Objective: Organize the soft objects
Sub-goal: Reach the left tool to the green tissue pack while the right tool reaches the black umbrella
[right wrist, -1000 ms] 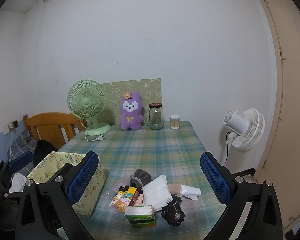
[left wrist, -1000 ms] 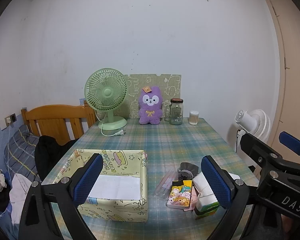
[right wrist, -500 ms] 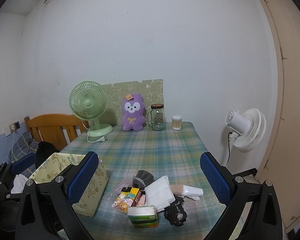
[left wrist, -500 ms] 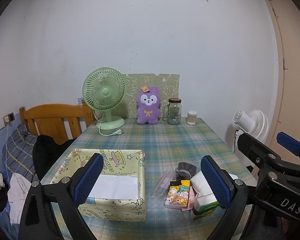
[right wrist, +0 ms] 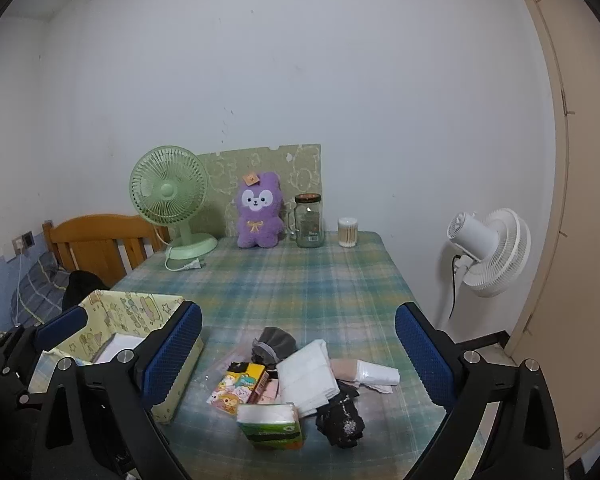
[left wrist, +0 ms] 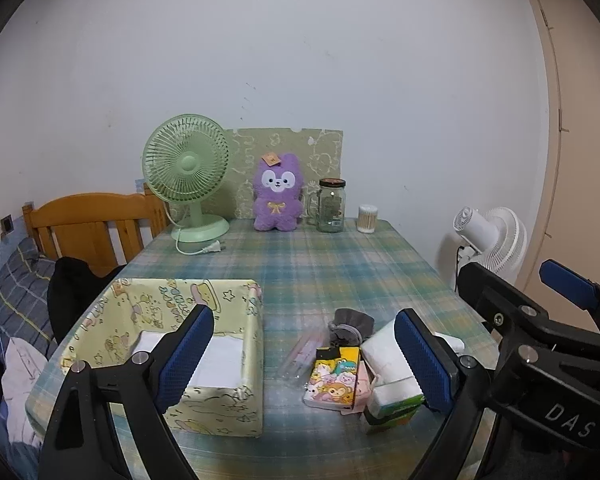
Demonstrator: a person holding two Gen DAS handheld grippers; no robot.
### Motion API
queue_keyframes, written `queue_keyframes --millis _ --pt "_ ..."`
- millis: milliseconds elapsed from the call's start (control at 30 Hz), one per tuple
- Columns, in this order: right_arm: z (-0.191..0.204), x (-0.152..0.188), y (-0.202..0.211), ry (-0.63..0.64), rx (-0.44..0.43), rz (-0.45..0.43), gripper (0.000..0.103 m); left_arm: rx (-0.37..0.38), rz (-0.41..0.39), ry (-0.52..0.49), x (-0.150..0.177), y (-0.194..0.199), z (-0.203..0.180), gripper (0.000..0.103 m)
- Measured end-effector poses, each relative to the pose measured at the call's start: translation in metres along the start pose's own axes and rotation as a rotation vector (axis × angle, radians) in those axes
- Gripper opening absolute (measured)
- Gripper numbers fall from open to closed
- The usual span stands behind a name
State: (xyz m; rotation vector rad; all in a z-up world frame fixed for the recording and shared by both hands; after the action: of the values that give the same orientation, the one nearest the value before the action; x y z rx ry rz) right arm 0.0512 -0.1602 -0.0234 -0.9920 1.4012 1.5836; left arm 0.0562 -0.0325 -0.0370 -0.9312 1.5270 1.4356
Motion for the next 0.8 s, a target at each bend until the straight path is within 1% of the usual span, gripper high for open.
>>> queue_keyframes --millis 67,167,200,300,333,500,600,700,800 --pt "-0.004 0.003 -0.002 -0.004 0.007 0.002 0.099 -0.008 0.007 -0.01 0.002 -0.003 -0.003 0.093" --pt "-0.007 0.008 -0.005 -0.002 0.026 0.007 0.099 -0.011 0.049 -0.004 0.008 -0.009 -0.008 0.093" --pt "-0.008 0.009 -0.006 0.001 0.031 0.01 0.098 -0.013 0.06 -0.02 0.011 -0.012 -0.01 0.093" --pt "-0.013 0.014 -0.009 0.003 0.04 0.016 0.098 -0.015 0.065 -0.024 0.015 -0.015 -0.015 0.093" --pt "-0.015 0.016 -0.01 0.0 0.039 0.018 0.098 -0.01 0.078 -0.012 0.016 -0.015 -0.015 0.093" --pt "-0.02 0.027 -0.017 -0.005 0.012 0.04 0.098 0.016 0.079 -0.021 0.026 -0.024 -0.026 0.093" --pt "-0.025 0.035 -0.021 -0.008 0.01 0.056 0.098 0.037 0.114 -0.009 0.034 -0.031 -0.031 0.093" --pt "-0.028 0.041 -0.026 -0.014 0.007 0.072 0.098 0.041 0.124 -0.011 0.041 -0.036 -0.036 0.093" --pt "-0.031 0.048 -0.031 -0.017 0.002 0.087 0.098 0.05 0.151 -0.014 0.047 -0.041 -0.041 0.093"
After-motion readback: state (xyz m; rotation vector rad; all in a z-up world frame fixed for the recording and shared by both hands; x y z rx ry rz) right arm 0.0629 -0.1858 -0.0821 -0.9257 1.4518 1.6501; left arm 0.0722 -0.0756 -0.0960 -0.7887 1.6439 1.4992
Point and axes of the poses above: each gripper's, at about its wrist camera, not at the fingertips, and y roughly against the way its jaws point, z to its left, x to its underside, the point moved 5 cm from there along -y, roughly the way its jaws point
